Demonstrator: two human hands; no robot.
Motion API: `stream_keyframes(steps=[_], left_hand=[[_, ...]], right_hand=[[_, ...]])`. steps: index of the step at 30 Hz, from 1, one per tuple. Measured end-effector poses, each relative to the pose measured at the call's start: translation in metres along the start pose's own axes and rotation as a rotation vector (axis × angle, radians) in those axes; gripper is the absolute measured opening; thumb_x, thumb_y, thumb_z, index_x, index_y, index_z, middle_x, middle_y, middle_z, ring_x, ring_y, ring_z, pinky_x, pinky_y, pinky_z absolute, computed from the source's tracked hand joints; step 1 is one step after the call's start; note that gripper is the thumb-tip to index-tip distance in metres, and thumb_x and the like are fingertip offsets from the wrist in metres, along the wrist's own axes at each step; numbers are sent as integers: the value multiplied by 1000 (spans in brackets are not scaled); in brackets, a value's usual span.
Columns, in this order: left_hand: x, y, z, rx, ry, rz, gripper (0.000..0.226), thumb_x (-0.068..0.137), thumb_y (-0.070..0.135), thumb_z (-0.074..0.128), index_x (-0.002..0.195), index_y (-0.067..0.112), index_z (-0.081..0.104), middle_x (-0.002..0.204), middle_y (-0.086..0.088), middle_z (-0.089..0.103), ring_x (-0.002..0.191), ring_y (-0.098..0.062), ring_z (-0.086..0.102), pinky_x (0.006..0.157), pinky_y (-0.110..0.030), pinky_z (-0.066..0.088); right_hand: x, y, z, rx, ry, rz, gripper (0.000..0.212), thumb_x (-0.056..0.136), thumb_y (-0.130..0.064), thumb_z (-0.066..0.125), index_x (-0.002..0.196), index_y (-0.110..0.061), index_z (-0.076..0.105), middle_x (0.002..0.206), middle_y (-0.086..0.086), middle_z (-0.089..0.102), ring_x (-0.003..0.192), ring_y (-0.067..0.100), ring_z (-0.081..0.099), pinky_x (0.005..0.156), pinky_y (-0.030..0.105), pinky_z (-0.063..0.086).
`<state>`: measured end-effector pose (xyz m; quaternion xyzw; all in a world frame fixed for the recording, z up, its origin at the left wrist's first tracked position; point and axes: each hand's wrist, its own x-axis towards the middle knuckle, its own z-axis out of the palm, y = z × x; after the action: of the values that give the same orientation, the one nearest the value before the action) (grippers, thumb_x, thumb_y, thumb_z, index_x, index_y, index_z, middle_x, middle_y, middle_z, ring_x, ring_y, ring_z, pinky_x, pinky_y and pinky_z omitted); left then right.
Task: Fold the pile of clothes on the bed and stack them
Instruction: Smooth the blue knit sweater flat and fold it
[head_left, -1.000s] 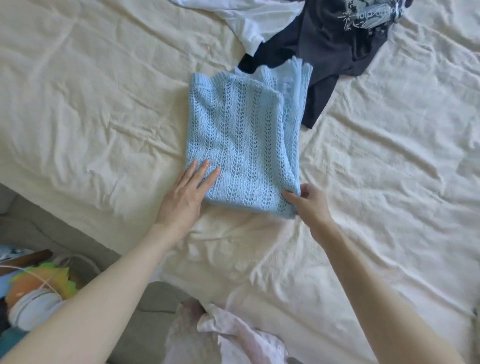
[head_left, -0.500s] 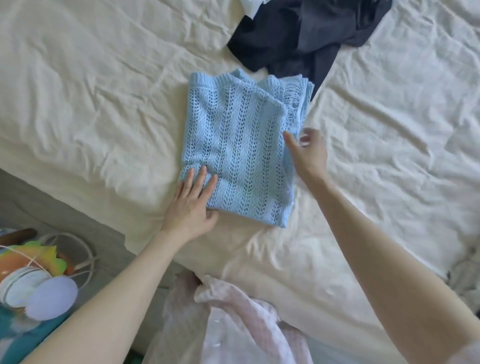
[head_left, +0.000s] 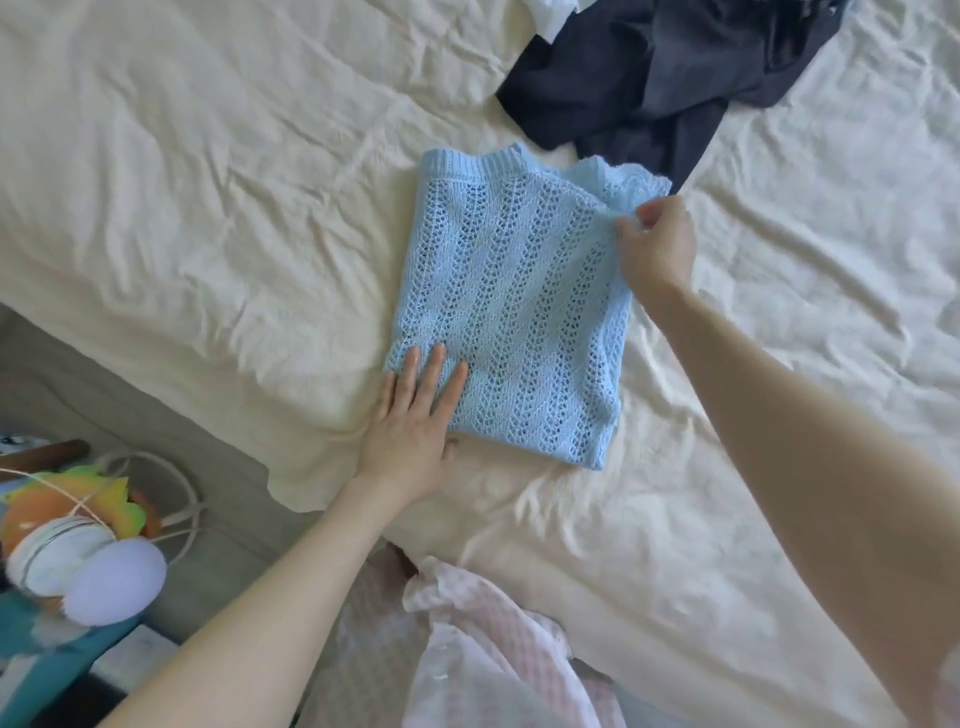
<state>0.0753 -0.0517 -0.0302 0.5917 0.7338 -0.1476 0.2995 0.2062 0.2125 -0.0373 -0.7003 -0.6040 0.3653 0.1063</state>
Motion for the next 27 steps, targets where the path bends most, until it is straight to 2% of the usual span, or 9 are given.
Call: stream_keyframes(steps=[3, 6, 9, 12, 14, 16, 20, 23, 27], left_hand=[[0, -3, -1, -104, 38, 51, 82, 93, 48, 43, 141, 26, -20, 146, -2, -33, 132, -27, -36, 113, -43, -15], [-2, -5, -10, -528, 250, 80, 64, 94, 29, 54, 148, 14, 23, 155, -4, 0, 143, -24, -9, 116, -38, 2], [-2, -14, -14, -954, 445, -247, 50, 94, 12, 53, 139, 0, 36, 146, -14, 36, 137, -24, 31, 109, -22, 23], [2, -25, -13, -1303, 272, -511, 39, 96, 22, 51, 131, 6, 46, 125, -6, 56, 117, -20, 53, 91, -18, 43], [7, -30, -17, -1525, 108, -568, 34, 94, 25, 55, 122, 5, 54, 108, -3, 64, 95, -18, 63, 78, -27, 50], [10, -33, -26, -1673, -14, -632, 24, 89, 27, 61, 105, 8, 60, 87, 2, 65, 72, -11, 62, 62, -25, 48], [-4, -39, -33, -1848, -162, -763, 25, 84, 18, 67, 103, 6, 57, 95, -9, 64, 79, -22, 66, 69, -34, 55], [-32, -38, -34, -1845, -325, -858, 18, 83, 15, 65, 99, 9, 59, 84, -10, 67, 60, -17, 68, 51, -26, 55], [-50, -38, -48, -1776, -350, -907, 16, 81, 19, 67, 91, 8, 61, 63, -8, 69, 48, -16, 64, 42, -21, 51]], right_hand=[[-26, 16, -1, -6, 11, 12, 46, 92, -35, 54, 127, -7, 44, 125, 9, 49, 104, 16, 48, 83, 20, 34], [-73, 39, -4, 50, 26, 92, 51, 91, -42, 55, 125, -6, 46, 119, 10, 53, 102, 18, 50, 82, 26, 35], [-125, 71, -3, -16, -129, 176, 49, 91, -45, 54, 120, -5, 51, 112, 9, 58, 96, 21, 55, 77, 29, 41], [-151, 85, -3, 119, -309, 324, 47, 89, -45, 58, 118, -8, 51, 98, 4, 60, 85, 19, 59, 66, 30, 44], [-149, 85, -6, 306, -389, 492, 38, 86, -32, 65, 113, -7, 56, 97, 5, 64, 83, 18, 60, 70, 33, 49], [-143, 87, -11, 445, -438, 599, 18, 84, -15, 68, 100, -7, 63, 100, 13, 68, 81, 21, 65, 77, 38, 51], [-147, 91, -29, 661, -535, 812, 16, 83, -7, 66, 98, -5, 61, 92, 8, 70, 74, 19, 68, 69, 33, 59], [-165, 95, -48, 712, -594, 985, 21, 79, -6, 69, 96, -4, 58, 76, 9, 63, 63, 19, 62, 50, 24, 53], [-185, 94, -67, 679, -607, 1048, 20, 76, -8, 74, 93, -5, 62, 69, 7, 66, 49, 15, 62, 44, 22, 49]])
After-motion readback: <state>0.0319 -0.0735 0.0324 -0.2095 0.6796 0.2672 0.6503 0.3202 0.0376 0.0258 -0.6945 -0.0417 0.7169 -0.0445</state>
